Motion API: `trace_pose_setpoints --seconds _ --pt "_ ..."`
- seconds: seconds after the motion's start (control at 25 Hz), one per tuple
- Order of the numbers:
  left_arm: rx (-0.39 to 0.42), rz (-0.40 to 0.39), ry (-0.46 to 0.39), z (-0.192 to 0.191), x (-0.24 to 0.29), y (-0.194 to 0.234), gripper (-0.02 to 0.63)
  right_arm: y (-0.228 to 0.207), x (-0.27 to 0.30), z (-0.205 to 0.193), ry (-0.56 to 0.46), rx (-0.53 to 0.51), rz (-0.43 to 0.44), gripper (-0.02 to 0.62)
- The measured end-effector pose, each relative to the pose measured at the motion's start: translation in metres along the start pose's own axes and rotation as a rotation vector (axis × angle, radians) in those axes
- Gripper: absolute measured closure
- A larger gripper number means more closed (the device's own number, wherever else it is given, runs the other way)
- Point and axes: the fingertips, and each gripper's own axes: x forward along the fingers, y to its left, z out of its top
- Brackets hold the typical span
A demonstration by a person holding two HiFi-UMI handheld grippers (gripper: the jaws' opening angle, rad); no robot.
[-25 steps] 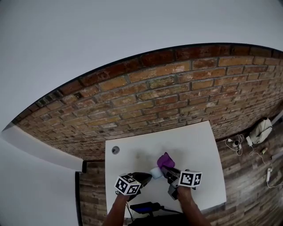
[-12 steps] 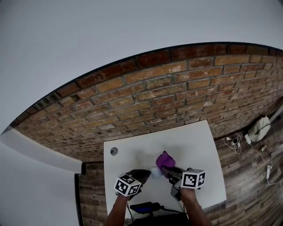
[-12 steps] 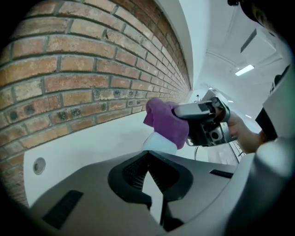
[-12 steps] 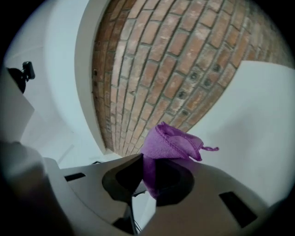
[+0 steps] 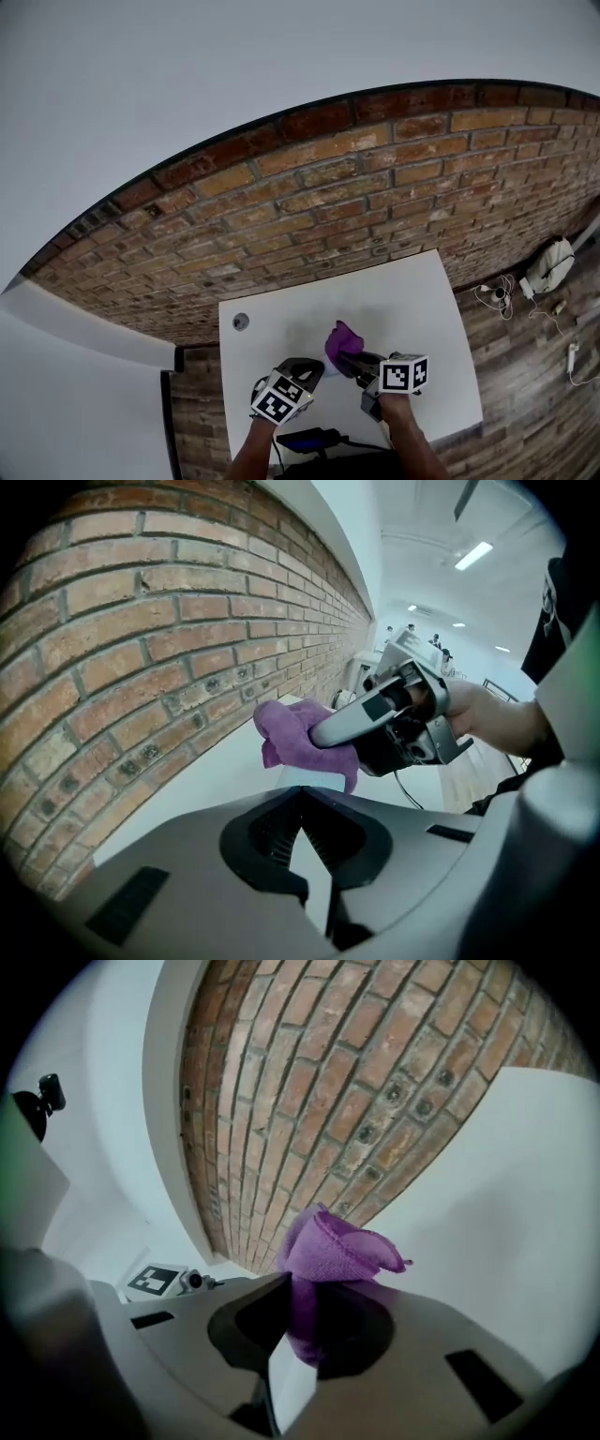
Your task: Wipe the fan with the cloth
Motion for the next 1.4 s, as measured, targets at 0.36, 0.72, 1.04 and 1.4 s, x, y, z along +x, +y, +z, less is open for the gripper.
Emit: trace_pose_setpoints --seconds 0.36,0.72,1.04,1.4 --pt "0.069 0.029 0.041 -0.001 -0.001 -0.002 0.606 0.049 -0.002 0.015 0.012 -0.077 0.062 0.540" --pt "0.085 0.052 0.063 -0.002 0.000 -0.002 0.606 0.029 0.011 -0.004 0.024 -0.048 0.079 0.540" --pt "0.124 0.077 0.082 0.000 -0.002 -0.003 0.606 -0.063 -0.020 -0.013 -0.068 0.195 -0.060 0.540" --pt "0.132 0.106 0.068 0.014 0.001 -0.003 0.606 0.013 -0.010 -0.006 -0.128 0.252 0.200 0.540"
